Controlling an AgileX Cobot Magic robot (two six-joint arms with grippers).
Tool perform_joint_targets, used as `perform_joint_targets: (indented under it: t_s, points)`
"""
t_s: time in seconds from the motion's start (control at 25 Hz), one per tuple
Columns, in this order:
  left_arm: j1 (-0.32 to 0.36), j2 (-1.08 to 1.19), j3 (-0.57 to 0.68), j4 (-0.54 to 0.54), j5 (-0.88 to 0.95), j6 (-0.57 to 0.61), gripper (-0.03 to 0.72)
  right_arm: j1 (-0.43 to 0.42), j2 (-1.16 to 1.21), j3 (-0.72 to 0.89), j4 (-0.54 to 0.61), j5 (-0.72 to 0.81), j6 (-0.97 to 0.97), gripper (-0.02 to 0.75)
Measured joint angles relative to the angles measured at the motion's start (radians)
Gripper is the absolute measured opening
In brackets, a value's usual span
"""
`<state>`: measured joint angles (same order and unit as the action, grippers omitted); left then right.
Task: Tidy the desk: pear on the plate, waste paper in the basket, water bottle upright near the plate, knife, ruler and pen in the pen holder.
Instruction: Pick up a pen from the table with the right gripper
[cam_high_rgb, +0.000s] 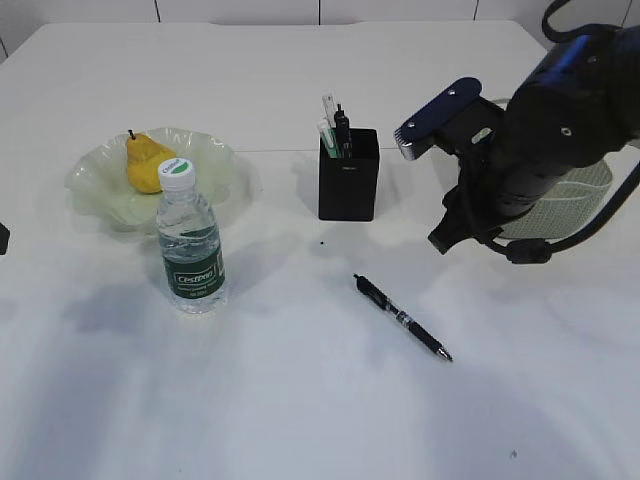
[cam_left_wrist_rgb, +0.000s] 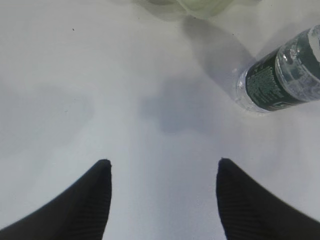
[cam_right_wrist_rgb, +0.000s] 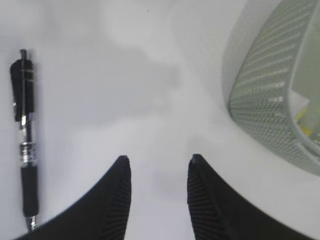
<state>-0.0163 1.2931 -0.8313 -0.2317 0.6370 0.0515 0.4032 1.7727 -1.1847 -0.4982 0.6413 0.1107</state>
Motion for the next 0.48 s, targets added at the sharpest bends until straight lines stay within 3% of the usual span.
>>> perform_joint_targets:
  t_s: [0.24, 0.48]
  points:
    - [0.0, 0.0, 0.0, 0.0, 0.002, 0.0, 0.465, 0.0, 0.037, -0.109, 0.233, 0.15, -0.196, 0.284]
    - [0.0, 0.0, 0.0, 0.0, 0.006, 0.0, 0.465, 0.0, 0.174, -0.293, 0.361, 0.319, -0.284, 0.284]
